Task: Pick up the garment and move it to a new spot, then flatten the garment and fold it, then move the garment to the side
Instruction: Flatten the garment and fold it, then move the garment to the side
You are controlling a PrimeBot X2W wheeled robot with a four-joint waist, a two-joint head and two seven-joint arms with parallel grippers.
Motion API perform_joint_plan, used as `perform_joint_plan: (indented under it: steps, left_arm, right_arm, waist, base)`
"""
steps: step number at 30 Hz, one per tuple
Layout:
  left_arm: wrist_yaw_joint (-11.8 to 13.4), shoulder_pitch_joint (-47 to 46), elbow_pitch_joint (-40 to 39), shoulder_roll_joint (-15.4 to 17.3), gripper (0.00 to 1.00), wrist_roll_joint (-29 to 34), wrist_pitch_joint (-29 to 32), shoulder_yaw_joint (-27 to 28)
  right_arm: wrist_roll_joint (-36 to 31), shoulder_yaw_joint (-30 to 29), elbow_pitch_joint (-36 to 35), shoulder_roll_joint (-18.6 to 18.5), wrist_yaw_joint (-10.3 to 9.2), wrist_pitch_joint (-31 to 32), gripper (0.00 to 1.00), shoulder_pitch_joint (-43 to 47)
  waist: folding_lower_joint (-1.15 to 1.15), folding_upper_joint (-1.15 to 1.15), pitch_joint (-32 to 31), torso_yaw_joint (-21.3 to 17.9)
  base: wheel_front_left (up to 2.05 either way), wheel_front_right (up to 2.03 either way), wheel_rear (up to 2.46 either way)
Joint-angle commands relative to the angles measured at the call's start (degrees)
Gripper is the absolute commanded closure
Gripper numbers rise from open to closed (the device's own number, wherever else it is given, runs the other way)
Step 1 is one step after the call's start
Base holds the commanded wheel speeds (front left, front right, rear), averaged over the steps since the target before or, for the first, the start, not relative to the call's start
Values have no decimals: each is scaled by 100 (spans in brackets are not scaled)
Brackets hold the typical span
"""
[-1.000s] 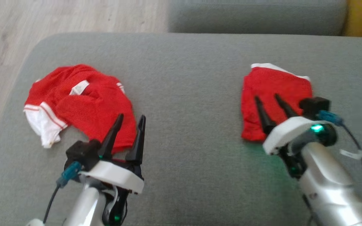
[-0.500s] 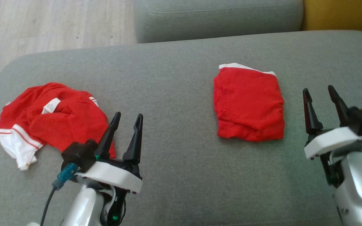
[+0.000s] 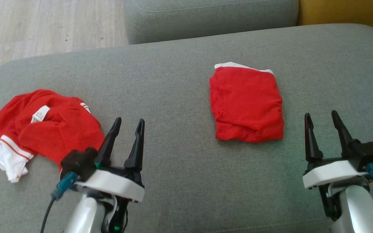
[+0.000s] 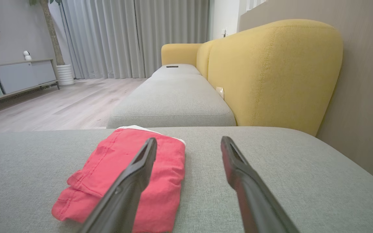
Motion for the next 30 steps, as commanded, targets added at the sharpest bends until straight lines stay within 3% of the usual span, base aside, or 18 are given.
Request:
perform_joint_plan:
  steps: [1,12,30]
  left_arm:
    - [14,-113,-226,40,0,27,-35,209]
    - [-23,-368,-268,40,0,127,-35,60]
    - [-56,-939,-162,40,0,124,-35,-290]
  right_arm:
    - [-42,69,-235,16,-5,-31,0,-146]
    - [-208,-165,-231,71,-5,388,0,-443]
    - [485,-811,1720,10,-5,2132,0,-2169]
  waist:
    - [0,0,11,11]
    - [0,0,406,196]
    - [0,0,1350,877]
  base:
    - [0,0,0]
    - [0,0,0]
    - [0,0,0]
